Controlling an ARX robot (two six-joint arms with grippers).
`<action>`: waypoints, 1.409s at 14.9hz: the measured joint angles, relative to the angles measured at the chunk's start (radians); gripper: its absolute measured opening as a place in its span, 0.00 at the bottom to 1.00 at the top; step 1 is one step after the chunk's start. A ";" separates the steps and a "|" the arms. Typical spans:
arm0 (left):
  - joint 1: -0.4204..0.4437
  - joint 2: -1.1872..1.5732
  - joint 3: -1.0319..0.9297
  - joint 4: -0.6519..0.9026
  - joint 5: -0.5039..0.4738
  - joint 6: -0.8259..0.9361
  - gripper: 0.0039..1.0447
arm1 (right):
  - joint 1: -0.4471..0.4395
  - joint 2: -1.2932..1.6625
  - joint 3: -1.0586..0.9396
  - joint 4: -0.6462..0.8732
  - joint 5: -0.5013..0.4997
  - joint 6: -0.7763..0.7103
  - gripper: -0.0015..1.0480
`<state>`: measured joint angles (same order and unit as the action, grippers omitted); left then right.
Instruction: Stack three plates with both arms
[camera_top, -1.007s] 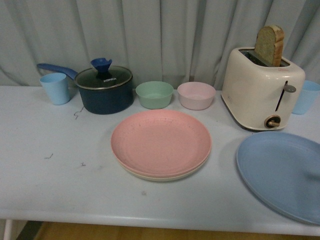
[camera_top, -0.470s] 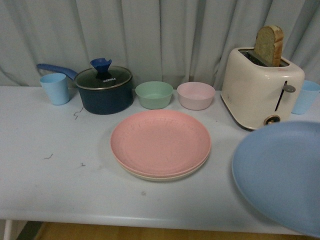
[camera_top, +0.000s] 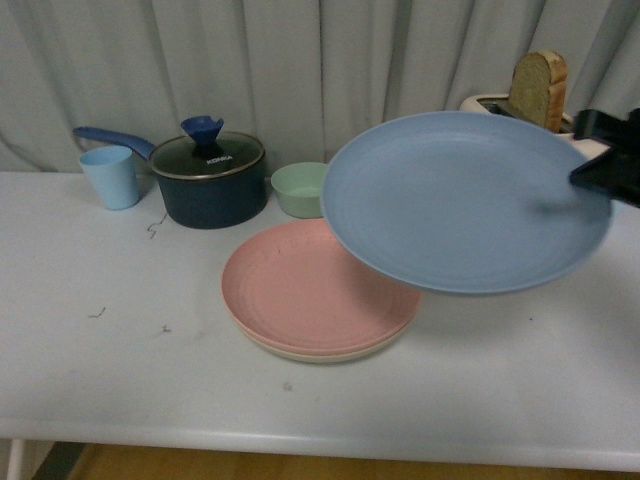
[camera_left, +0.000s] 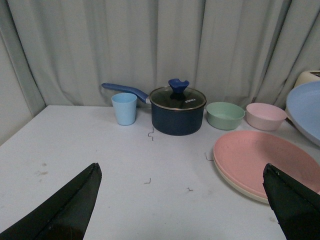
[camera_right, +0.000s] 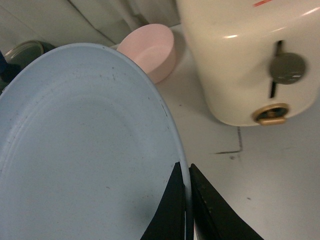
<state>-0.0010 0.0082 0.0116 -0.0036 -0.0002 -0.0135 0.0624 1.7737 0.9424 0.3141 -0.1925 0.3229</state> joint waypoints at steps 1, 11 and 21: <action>0.000 0.000 0.000 0.000 0.000 0.000 0.94 | 0.053 0.073 0.083 -0.023 0.036 0.031 0.03; 0.000 0.000 0.000 0.000 0.000 0.000 0.94 | 0.283 0.414 0.361 -0.139 0.227 0.246 0.03; 0.000 0.000 0.000 0.000 0.000 0.000 0.94 | 0.270 0.320 0.275 -0.143 0.210 0.288 0.64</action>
<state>-0.0010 0.0082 0.0116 -0.0036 -0.0002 -0.0135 0.3321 2.0937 1.2179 0.1715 0.0174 0.6113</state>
